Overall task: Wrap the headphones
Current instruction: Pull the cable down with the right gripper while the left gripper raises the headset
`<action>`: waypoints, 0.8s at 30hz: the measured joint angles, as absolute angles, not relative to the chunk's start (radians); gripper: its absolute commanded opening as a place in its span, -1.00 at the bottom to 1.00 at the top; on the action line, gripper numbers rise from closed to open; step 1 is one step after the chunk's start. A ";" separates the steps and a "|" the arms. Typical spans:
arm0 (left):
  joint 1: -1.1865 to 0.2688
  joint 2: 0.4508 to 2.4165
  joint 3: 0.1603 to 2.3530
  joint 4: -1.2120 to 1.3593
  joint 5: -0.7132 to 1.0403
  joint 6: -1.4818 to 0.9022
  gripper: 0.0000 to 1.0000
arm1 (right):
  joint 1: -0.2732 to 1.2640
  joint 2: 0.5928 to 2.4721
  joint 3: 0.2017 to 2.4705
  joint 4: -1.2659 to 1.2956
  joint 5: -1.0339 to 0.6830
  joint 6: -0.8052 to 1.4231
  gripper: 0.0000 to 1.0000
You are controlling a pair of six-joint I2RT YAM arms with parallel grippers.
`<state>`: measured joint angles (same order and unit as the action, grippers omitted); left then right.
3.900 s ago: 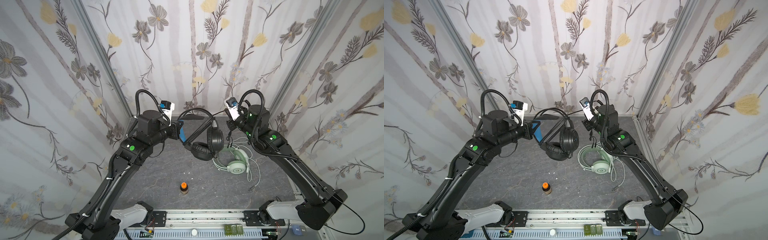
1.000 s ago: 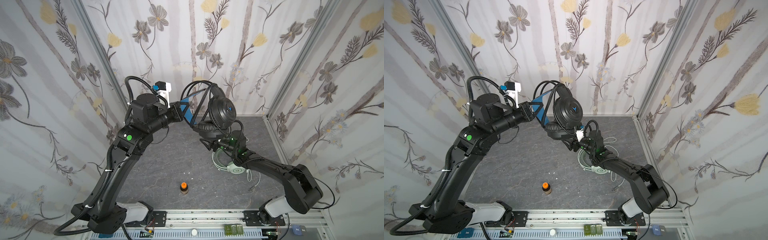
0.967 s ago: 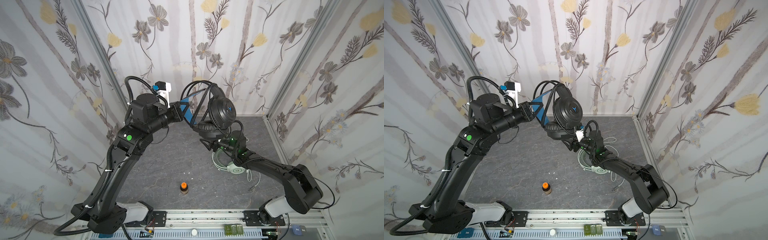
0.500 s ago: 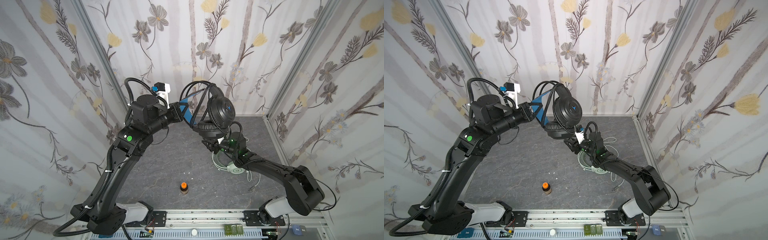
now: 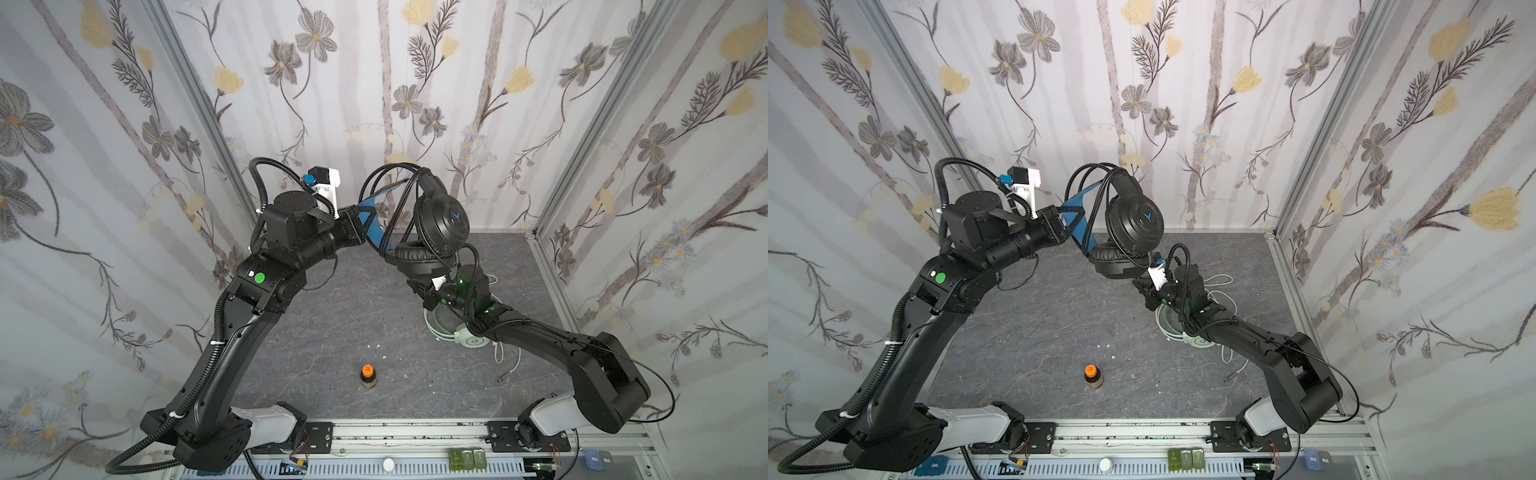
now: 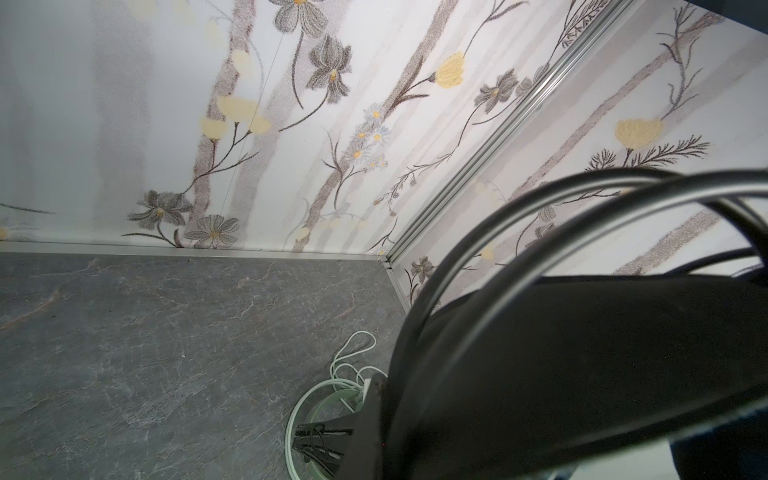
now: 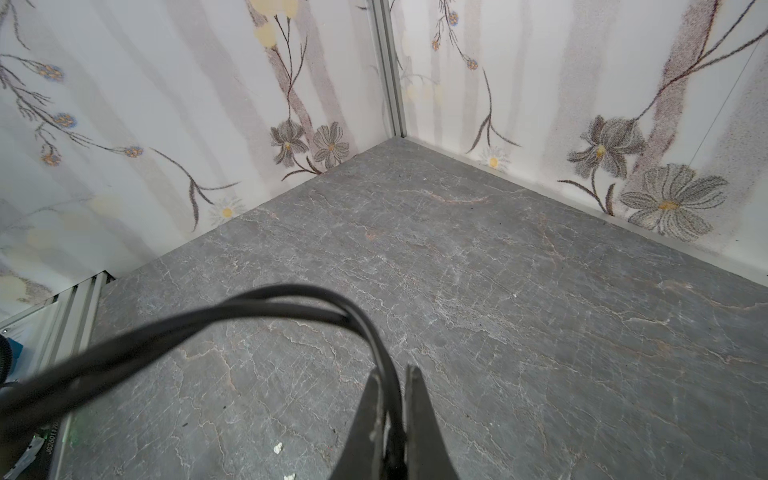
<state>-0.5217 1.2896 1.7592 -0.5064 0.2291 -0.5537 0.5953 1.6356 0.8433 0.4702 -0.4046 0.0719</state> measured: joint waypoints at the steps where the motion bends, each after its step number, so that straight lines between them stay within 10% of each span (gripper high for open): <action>1: -0.521 1.290 1.759 -0.505 0.229 -0.556 -1.00 | 0.598 1.633 0.844 0.462 -0.384 0.067 -1.00; 24: -0.496 1.419 1.805 -0.474 -0.145 -0.766 -1.00 | 0.799 1.453 0.688 0.363 -0.125 0.051 -1.00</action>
